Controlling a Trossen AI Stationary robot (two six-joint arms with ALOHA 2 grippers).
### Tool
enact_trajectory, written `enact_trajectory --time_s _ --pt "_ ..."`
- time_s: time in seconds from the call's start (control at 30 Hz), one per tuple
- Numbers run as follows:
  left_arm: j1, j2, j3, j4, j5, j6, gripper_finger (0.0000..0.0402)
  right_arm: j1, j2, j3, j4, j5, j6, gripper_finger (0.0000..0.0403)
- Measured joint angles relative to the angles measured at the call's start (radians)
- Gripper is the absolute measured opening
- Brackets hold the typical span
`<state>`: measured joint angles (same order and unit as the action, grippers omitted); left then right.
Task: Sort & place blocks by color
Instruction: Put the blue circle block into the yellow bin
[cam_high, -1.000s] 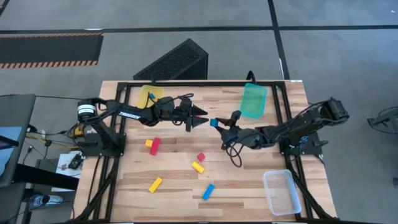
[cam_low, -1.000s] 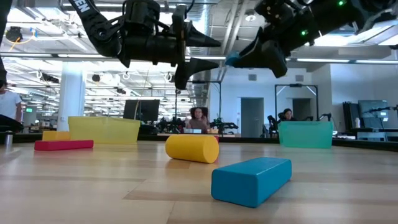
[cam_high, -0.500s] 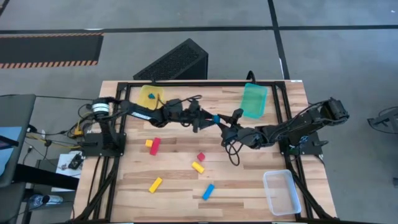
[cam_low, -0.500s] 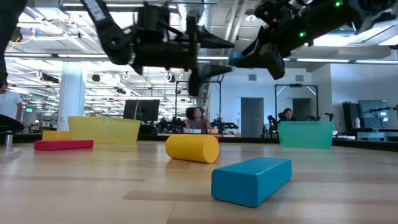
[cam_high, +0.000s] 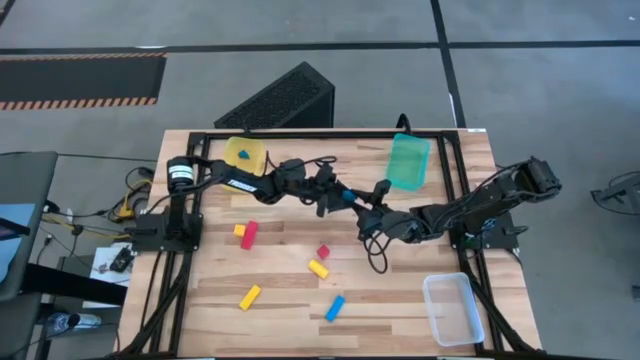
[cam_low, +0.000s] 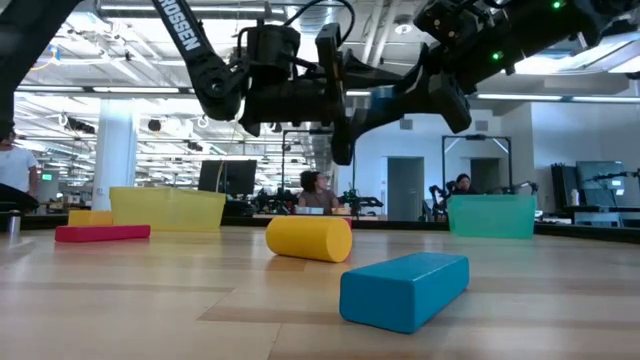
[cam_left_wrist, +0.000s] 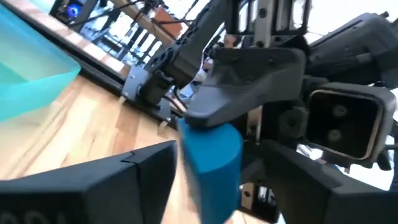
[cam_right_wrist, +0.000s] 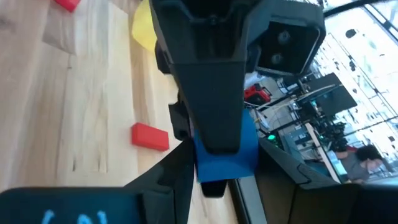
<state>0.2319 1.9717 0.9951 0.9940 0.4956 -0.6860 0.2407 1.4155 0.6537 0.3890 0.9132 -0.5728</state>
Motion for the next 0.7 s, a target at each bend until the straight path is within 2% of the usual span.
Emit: enact_trajectory --time_s 0.27,0.33,0.57,0.7 --pt "0.008 0.0 0.0 -0.025 0.002 0.049 0.0083 0.024 0.0 0.0 -0.031 0.009 0.019 0.0158" --pt "0.008 0.0 0.0 -0.035 0.003 0.077 0.0061 0.03 0.0 0.0 -0.042 0.01 0.027 0.0159" --pt "0.008 0.0 0.0 -0.058 -0.006 0.128 0.006 0.029 0.0 0.0 -0.055 0.006 0.057 0.0161" --pt "0.013 0.0 0.0 -0.074 -0.002 0.156 0.006 0.029 0.0 0.0 -0.069 0.004 0.118 0.0179"
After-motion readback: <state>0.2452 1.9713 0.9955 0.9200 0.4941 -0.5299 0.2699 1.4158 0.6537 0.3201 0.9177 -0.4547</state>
